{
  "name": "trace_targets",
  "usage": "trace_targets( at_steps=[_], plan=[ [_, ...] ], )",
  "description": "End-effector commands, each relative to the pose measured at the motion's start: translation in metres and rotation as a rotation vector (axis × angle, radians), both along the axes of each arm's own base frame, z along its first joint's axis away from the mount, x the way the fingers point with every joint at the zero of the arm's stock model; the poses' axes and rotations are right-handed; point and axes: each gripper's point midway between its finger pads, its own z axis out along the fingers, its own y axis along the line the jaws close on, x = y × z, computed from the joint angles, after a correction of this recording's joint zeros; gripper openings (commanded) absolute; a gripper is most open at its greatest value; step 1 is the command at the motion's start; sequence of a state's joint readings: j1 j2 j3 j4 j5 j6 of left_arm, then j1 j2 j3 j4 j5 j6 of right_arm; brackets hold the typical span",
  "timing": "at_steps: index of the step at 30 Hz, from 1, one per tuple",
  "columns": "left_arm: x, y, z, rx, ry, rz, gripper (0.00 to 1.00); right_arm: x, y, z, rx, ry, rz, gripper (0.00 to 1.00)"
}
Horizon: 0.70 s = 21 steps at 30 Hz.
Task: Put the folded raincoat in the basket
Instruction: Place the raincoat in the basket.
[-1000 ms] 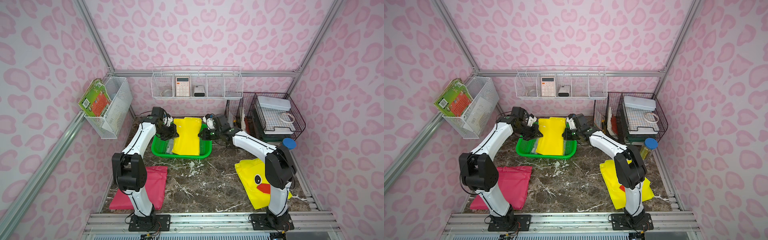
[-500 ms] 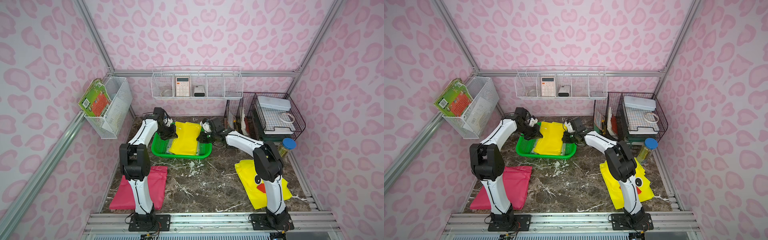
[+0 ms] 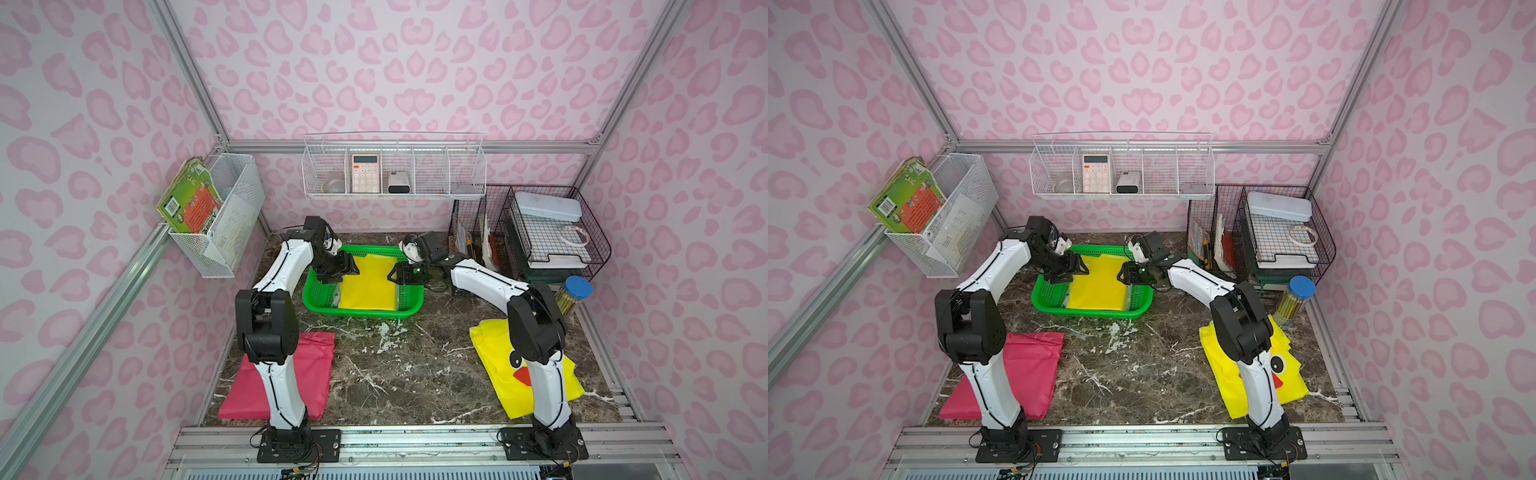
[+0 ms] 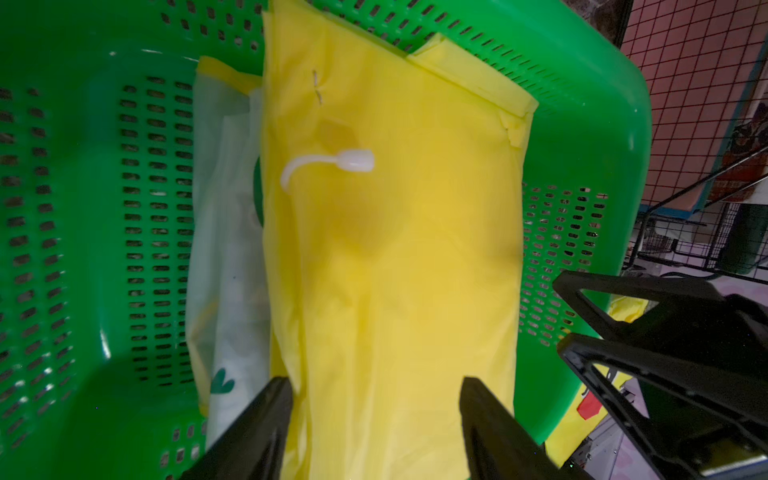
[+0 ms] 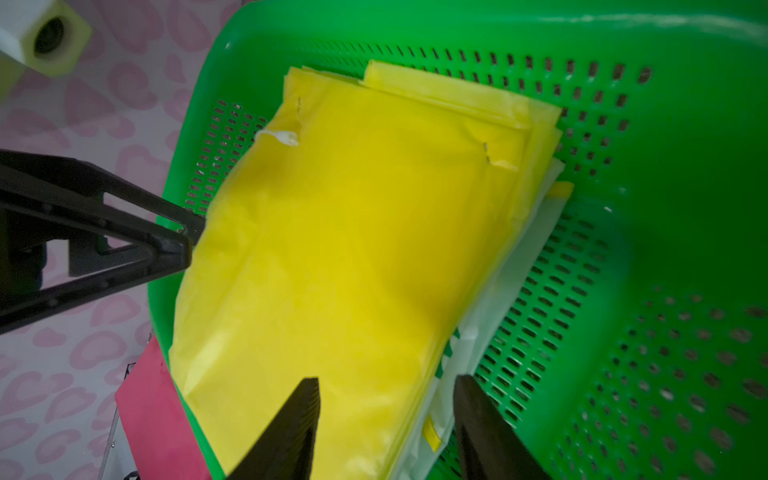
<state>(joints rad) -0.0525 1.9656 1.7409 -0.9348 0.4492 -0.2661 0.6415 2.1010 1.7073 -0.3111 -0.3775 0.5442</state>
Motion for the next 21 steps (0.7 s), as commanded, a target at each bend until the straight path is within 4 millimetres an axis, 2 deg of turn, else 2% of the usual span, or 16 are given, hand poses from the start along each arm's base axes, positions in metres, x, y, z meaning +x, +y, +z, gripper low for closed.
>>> trace_targets(
  at_steps=[1, 4, 7, 11, 16, 21],
  plan=[
    [-0.004, 0.009, 0.013, 0.052, -0.021, 0.005, 0.80, 0.001, -0.002, 0.020, -0.006, -0.051, 0.003, 0.56],
    [-0.008, 0.010, 0.027, 0.058, -0.047, 0.004, 0.83, -0.005, 0.001, 0.033, -0.002, -0.075, 0.023, 0.57],
    [-0.015, 0.000, 0.038, -0.010, -0.062, -0.008, 0.84, -0.014, 0.010, 0.041, 0.005, -0.083, 0.057, 0.57],
    [-0.029, -0.018, 0.040, -0.119, -0.049, -0.028, 0.84, -0.027, 0.026, 0.036, 0.002, -0.072, 0.107, 0.57],
    [-0.039, -0.035, 0.024, -0.207, -0.015, -0.029, 0.84, -0.040, 0.044, 0.013, -0.012, -0.033, 0.145, 0.57],
    [-0.041, -0.041, -0.007, -0.213, 0.066, -0.027, 0.84, -0.042, 0.045, -0.031, -0.060, 0.034, 0.148, 0.56]
  ],
)
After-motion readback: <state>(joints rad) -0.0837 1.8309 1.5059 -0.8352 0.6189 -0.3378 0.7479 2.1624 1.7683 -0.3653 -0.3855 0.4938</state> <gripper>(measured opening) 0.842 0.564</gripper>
